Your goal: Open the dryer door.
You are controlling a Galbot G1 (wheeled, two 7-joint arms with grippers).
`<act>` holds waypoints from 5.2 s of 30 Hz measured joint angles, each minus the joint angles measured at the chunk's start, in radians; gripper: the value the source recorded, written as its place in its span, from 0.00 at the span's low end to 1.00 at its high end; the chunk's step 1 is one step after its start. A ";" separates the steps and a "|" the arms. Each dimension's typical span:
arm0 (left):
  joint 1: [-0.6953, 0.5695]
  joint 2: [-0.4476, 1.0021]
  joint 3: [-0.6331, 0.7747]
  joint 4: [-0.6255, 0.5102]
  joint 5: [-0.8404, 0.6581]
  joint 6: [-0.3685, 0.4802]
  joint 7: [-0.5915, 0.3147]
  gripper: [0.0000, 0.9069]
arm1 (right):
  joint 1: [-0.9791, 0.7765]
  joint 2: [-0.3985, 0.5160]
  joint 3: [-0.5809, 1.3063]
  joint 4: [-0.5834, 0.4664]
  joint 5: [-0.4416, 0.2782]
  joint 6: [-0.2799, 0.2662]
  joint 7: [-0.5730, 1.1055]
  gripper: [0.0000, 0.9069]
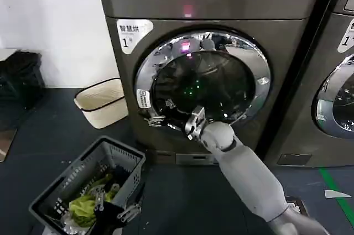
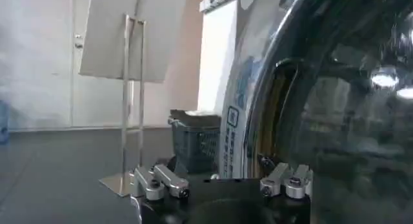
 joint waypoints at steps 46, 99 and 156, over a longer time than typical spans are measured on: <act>-0.179 0.097 -0.204 0.075 -0.239 0.137 0.094 1.00 | -0.075 -0.181 0.042 0.162 0.120 0.013 -0.549 1.00; -0.767 0.729 0.204 0.498 -0.847 0.209 0.285 1.00 | -0.741 -0.436 0.779 0.335 0.187 0.135 -0.906 1.00; -1.382 0.421 1.215 0.682 -0.849 0.138 0.238 1.00 | -1.179 -0.265 2.144 0.361 -0.004 -0.052 0.283 1.00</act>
